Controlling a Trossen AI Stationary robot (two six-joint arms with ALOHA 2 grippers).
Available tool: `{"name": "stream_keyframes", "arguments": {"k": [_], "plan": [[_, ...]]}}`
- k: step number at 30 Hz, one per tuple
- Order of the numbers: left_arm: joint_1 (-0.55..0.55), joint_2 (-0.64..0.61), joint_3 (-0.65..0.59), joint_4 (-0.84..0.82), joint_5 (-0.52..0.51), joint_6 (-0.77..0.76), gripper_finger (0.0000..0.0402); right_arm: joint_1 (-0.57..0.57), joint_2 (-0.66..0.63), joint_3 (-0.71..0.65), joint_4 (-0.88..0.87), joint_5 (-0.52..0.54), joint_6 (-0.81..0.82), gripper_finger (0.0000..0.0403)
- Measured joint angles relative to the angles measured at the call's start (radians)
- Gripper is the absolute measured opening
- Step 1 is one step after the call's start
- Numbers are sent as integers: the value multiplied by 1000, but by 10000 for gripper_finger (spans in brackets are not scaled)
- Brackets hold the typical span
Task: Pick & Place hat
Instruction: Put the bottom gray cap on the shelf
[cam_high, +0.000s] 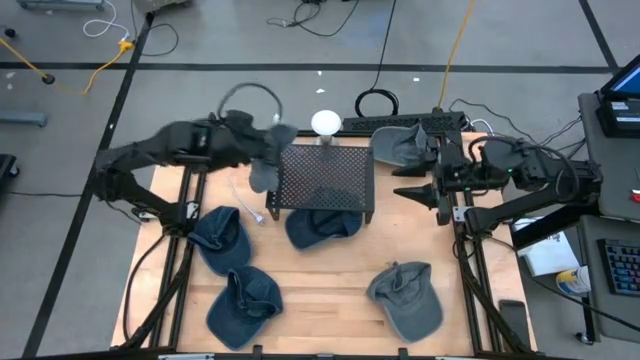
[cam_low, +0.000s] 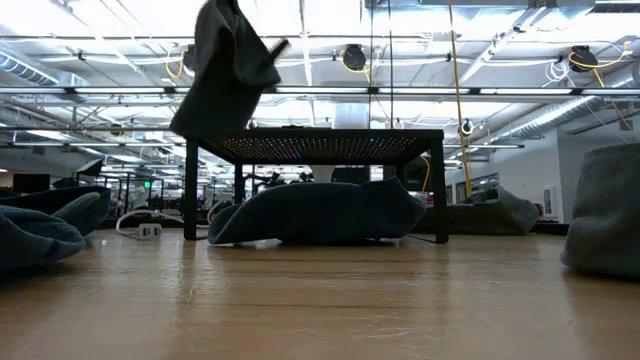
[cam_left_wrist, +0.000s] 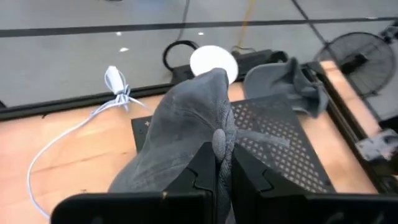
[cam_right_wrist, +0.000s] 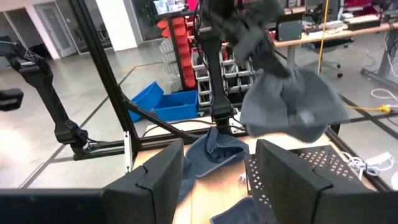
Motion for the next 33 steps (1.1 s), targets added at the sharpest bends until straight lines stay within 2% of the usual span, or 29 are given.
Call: {"name": "stream_keyframes", "arguments": {"k": [6,12,19,33], "plan": [[-12,111,1,15,-24,-86,18,0,-26,0,0,0,-29,196],[-14,209,0,58,11,-119,18,0,-48,0,0,0,-130,196],[-17,292,0,210,74,-62,18,0,-55,0,0,0,-155,196],[-18,388,0,300,161,7,18,0,-55,0,0,0,-155,196]]}}
